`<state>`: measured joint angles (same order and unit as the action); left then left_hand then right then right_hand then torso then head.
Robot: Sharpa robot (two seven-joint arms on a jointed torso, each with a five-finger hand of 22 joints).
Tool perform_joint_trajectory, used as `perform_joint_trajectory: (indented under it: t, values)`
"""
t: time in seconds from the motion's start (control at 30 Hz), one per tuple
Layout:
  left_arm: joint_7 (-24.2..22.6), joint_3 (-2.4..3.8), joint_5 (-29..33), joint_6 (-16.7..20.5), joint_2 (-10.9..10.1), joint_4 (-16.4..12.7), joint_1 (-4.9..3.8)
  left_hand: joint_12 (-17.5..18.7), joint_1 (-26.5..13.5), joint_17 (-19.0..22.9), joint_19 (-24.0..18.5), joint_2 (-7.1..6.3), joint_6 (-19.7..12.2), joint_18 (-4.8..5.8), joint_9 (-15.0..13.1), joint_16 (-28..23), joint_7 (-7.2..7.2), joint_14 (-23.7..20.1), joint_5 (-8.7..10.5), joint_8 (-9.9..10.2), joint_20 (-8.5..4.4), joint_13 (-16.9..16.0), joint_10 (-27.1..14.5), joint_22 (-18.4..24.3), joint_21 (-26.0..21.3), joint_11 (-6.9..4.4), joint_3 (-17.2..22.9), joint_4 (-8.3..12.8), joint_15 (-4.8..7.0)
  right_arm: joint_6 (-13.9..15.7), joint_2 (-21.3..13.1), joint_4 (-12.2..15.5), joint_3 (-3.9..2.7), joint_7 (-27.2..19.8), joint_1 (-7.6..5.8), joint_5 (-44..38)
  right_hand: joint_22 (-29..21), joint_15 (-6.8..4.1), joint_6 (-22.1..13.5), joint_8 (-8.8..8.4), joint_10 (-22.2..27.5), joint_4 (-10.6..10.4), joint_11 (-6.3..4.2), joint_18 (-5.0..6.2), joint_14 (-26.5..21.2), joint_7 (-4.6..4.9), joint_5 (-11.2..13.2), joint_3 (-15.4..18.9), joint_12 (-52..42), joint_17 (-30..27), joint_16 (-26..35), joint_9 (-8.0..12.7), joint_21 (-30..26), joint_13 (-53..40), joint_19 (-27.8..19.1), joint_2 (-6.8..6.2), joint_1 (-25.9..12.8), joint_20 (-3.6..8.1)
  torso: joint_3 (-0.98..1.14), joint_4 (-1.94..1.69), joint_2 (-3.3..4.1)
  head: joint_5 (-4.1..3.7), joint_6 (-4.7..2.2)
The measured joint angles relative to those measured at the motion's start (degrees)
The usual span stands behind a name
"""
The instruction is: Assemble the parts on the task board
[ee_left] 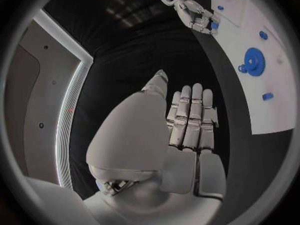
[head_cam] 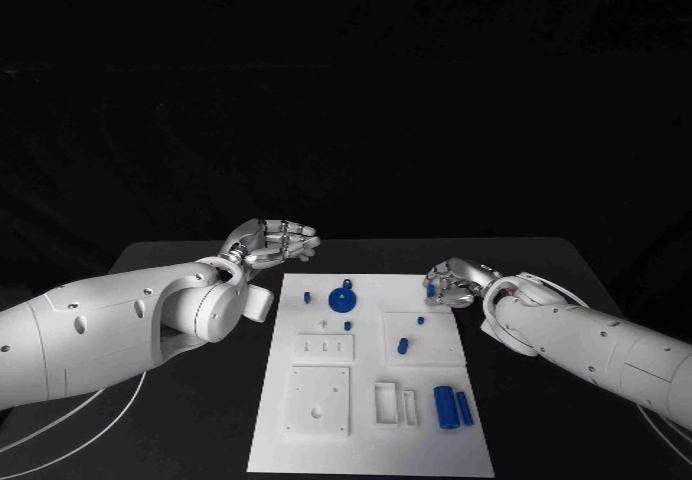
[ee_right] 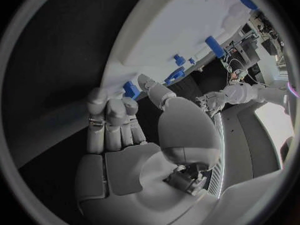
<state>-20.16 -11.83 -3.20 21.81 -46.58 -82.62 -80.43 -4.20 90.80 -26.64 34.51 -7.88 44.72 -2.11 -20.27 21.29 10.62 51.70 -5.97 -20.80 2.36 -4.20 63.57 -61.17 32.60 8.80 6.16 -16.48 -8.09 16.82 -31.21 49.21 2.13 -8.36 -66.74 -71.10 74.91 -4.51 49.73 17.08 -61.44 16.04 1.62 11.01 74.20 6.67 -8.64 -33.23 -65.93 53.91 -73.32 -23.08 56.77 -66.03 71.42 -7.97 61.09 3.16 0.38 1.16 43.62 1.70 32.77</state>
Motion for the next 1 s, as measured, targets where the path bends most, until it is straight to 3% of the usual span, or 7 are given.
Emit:
perform_joint_trajectory:
  t: [0.67, 0.9, 1.0]
  values:
    - [0.04, 0.01, 0.0, -0.05, 0.0, 0.07, 0.0, 0.0, 0.0, -0.04, 0.0, 0.0, 0.0, 0.01, 0.0, 0.0, 0.0, 0.0, 0.0, 0.0, 0.0, 0.0, 0.0, -0.06, -0.22, 0.0, 0.0, 0.0, 0.0, -0.01, -0.05, -0.2, 0.01, 0.17, 0.0, -0.39, 0.02, 0.0, 0.1, 0.0, -0.21, 0.14, -0.2, 0.0, 0.0, -0.1, -0.01, -0.77, 0.02, 0.05, 0.0, 0.02, 0.0, 0.06, 0.11, -0.01, 0.01, -0.11, 0.14, 0.11, -0.03, 0.02, -0.01]
    - [0.06, 0.0, 0.0, -0.08, -0.05, 0.07, 0.0, 0.0, 0.16, -0.03, 0.0, 0.16, 0.0, 0.01, 0.0, 0.0, 0.0, 0.0, 0.0, 0.22, 0.0, 0.0, 0.0, -0.06, -0.22, 0.0, 0.0, 0.0, 0.0, -0.05, 0.08, -0.25, 0.01, 0.17, 0.01, -0.67, 0.04, -0.4, 0.2, 0.55, -0.23, -0.32, -0.2, 0.0, 0.01, -0.2, 2.81, -3.49, 0.04, 0.24, 0.0, -0.13, 0.0, 0.16, 0.2, 0.29, 0.32, -0.2, 0.11, 0.1, -0.02, -0.07, 0.05]
    - [0.07, 0.0, -0.02, -0.1, -0.03, 0.07, 0.0, 0.0, 0.38, -0.03, 0.0, 0.38, 0.0, 0.01, 0.0, 0.0, 0.0, 0.0, 0.0, 0.22, 0.0, 0.0, 0.0, -0.06, -0.22, 0.0, -0.16, 0.16, 0.0, -0.1, 0.09, -0.29, 0.01, 0.17, 0.01, -0.58, 0.04, -0.4, 0.21, 0.69, -0.3, -0.31, -0.32, 0.0, 0.01, -0.2, 2.95, -3.79, 0.04, 0.24, 0.0, -0.22, 0.0, 0.21, 0.2, 0.28, 0.32, -0.2, 0.09, 0.07, -0.02, 0.04, 0.05]
